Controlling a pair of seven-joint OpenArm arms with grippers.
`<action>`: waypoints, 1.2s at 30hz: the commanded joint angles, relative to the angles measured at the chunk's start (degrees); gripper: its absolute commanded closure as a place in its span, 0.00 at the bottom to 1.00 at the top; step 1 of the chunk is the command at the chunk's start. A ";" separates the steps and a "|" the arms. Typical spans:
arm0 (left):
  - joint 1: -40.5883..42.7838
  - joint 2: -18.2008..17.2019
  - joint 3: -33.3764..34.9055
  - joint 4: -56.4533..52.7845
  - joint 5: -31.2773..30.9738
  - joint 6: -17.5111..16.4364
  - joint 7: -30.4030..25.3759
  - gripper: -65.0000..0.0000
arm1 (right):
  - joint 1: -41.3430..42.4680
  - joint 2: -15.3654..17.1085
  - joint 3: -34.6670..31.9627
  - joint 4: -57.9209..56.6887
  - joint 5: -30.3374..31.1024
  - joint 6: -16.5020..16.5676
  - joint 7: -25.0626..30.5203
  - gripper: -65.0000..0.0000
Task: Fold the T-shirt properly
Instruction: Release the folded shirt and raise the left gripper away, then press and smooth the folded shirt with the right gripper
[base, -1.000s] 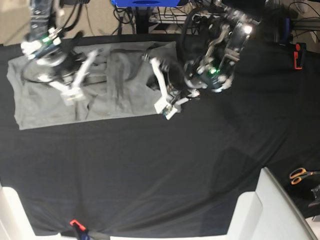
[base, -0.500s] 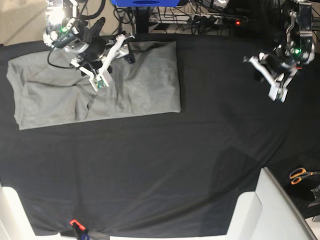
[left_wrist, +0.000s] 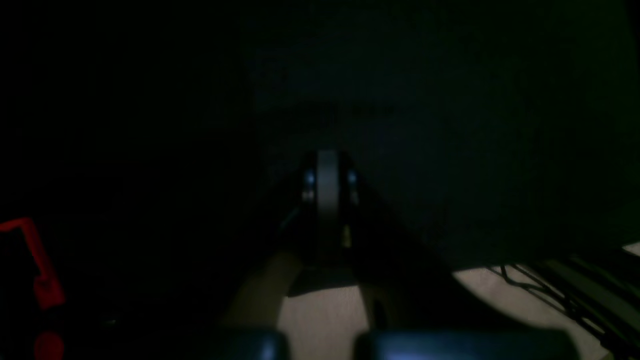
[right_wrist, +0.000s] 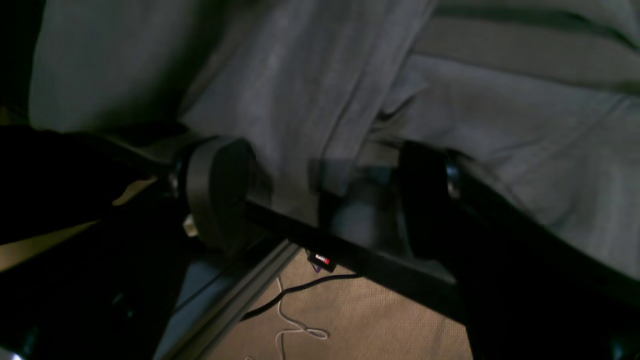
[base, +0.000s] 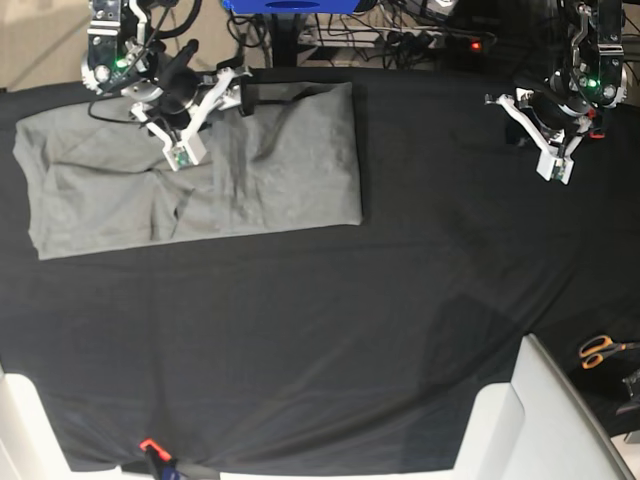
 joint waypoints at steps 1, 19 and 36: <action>0.14 -0.89 -0.47 0.73 -0.39 0.05 -0.64 1.00 | 0.07 -0.04 -0.04 0.86 0.84 0.45 0.87 0.36; -0.30 -0.98 -0.47 -3.67 -0.39 0.05 -0.82 1.00 | -0.02 0.13 3.92 2.70 0.84 0.10 -0.98 1.00; -1.62 -0.71 -0.12 -3.67 -0.39 0.05 -0.82 1.00 | -0.81 -0.04 4.00 10.17 0.84 -2.37 -8.80 0.43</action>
